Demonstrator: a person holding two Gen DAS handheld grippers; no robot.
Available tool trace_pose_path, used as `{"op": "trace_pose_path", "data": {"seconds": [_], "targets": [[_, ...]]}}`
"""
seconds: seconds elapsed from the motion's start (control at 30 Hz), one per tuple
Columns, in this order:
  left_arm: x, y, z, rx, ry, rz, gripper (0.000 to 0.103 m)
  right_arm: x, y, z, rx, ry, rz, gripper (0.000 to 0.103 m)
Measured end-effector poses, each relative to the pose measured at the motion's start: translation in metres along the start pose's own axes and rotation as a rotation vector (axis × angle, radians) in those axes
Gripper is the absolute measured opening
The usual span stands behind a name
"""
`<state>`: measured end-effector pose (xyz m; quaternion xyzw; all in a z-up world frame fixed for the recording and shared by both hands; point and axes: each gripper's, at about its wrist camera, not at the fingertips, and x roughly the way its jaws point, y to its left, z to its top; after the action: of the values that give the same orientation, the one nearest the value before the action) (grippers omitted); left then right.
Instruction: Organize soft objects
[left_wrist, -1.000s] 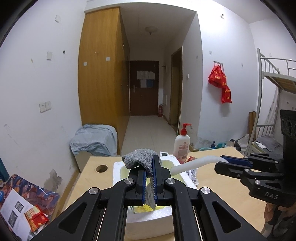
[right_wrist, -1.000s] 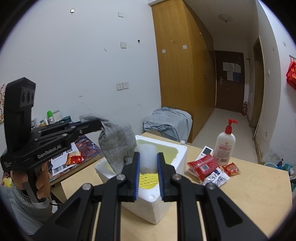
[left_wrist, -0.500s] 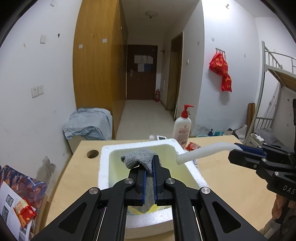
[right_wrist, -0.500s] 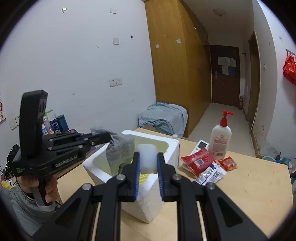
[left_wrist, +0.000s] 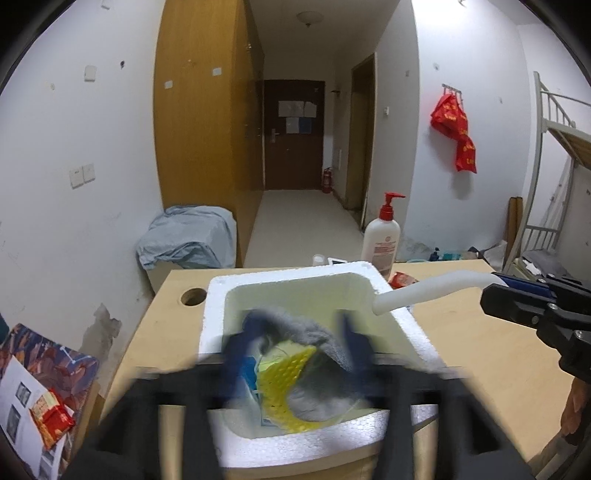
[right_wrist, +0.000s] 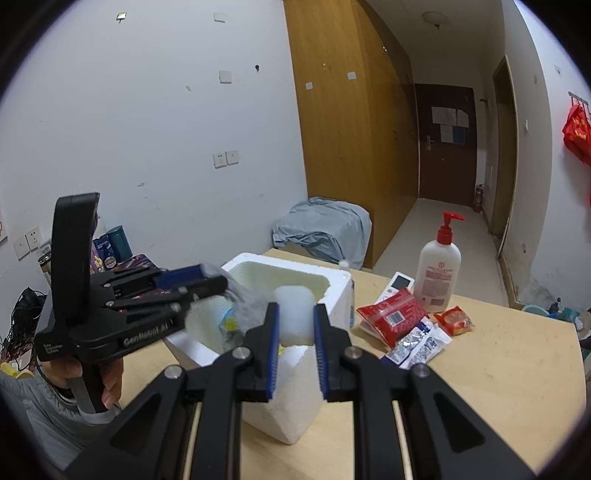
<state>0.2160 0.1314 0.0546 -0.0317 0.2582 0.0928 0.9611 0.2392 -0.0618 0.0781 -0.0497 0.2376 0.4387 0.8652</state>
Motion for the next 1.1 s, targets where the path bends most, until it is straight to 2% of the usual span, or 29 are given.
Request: {"op": "trace_pose_path", "data": {"seconds": [0.07,0.1,0.73,1.1], "targets": [[-0.008,0.003,-0.002,-0.021,-0.061,0.036,0.099,0.001,0.001,0.001,-0.001,0.003,0.001,0.021],[-0.013,0.004,-0.003,-0.021,-0.086,0.055,0.102,0.002,0.001,0.001,-0.001,0.004,0.001,0.021],[-0.050,0.044,-0.011,-0.085,-0.133,0.146,0.102,0.043,0.018,0.004,-0.023,0.055,0.047,0.021],[-0.050,0.066,-0.015,-0.118,-0.130,0.172,0.102,0.067,0.026,0.005,-0.036,0.093,0.061,0.021]]}}
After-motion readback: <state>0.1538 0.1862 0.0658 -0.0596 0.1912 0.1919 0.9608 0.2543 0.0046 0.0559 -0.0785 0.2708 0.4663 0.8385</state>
